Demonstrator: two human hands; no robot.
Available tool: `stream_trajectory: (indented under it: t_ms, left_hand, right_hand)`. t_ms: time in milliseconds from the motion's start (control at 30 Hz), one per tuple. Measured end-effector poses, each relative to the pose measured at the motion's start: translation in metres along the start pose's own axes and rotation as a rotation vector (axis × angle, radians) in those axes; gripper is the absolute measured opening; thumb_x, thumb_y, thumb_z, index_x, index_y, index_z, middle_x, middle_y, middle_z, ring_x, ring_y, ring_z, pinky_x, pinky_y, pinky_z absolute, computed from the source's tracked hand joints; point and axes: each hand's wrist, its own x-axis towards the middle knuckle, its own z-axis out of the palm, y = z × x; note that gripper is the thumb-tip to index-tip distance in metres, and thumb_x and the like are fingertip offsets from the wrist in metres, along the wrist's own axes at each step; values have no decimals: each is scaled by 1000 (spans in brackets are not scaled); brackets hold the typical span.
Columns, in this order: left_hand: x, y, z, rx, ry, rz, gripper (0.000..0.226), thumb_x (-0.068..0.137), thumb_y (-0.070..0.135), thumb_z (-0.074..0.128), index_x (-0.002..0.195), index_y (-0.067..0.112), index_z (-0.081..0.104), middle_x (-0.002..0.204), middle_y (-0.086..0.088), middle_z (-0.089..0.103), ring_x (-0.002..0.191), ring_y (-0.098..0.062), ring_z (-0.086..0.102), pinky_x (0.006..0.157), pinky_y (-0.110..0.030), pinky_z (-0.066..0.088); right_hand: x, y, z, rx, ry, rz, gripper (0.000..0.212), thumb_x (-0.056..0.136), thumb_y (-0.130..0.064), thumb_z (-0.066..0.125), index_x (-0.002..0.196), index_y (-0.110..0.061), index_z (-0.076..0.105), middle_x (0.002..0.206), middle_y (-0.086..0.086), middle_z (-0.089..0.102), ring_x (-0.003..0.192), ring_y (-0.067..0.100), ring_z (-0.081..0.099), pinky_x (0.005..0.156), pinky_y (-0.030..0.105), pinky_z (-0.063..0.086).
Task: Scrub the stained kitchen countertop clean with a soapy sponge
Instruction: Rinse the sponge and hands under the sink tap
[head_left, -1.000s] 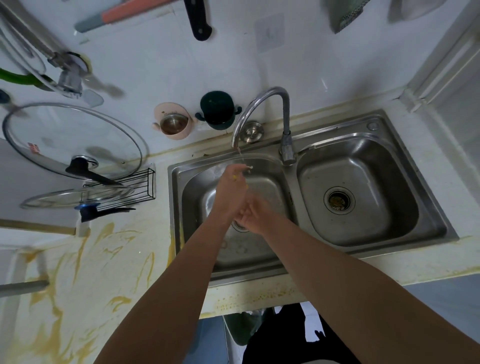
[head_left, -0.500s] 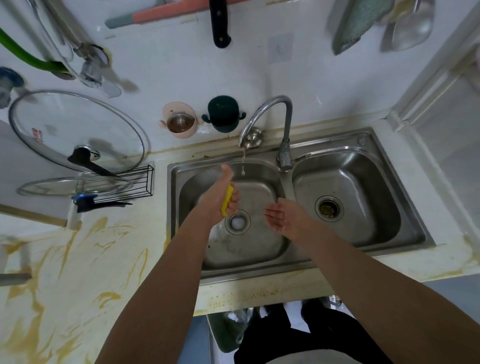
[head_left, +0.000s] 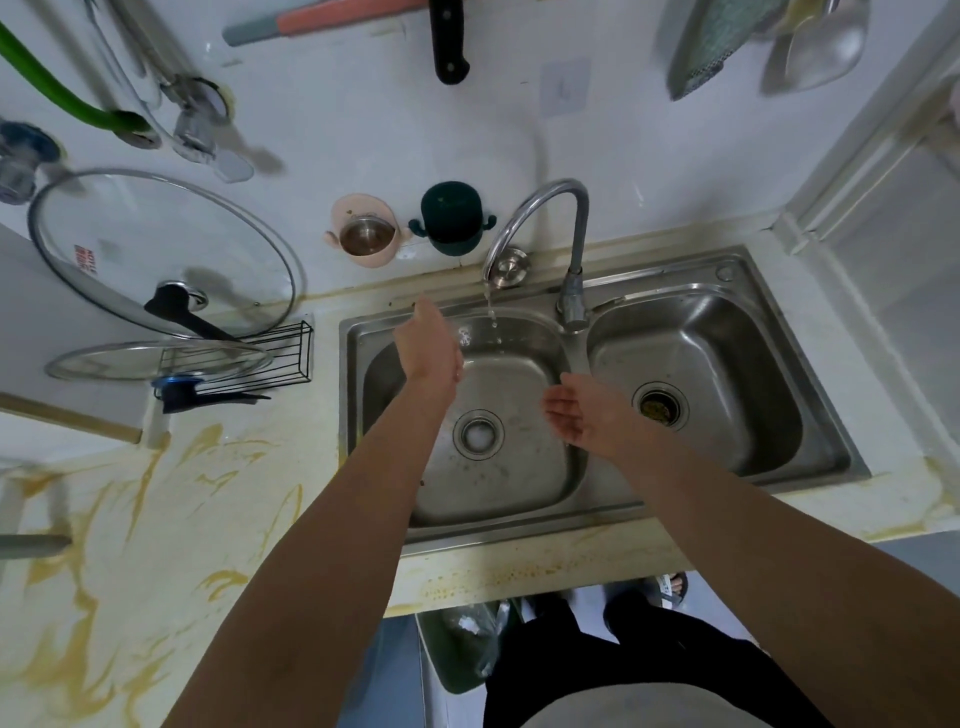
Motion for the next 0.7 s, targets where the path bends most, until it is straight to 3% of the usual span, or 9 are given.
stream_trajectory:
  t_ms: [200,433,600,700]
  left_hand:
    - [27,-18,-11,199,61,-70,38,104,46,36,72,27,40,68,-2,43,55,-19,41,48,-36,35]
    - [20,-25,-7,264,59,-29,37,103,47,39,72,27,42,70,1,46,56,-16,43,51,-32,38]
    - [16,-36,-8,189,41,69,34,105,27,39,72,22,43,64,3,40,51,-9,35,46,-28,32]
    - [20,-36,-17,190,36,101,29,105,27,39,77,21,44,64,4,38,50,-8,32,41,-23,28]
  right_hand:
    - [7,2,-15,-230,58,-100,33,95,-38,57,97,-9,72,110,9,74,105,25,66,100,41,47]
    - [4,0,-28,-208,26,-94,32,97,-37,56,96,-9,72,103,12,75,109,30,67,96,42,51]
    - [-9,8,-14,-243,-19,-114,40,101,-36,53,110,-1,69,108,15,74,109,30,67,102,46,48]
    - [-18,10,-7,-252,-64,-119,41,103,-35,50,114,0,68,112,16,73,112,31,67,106,47,47]
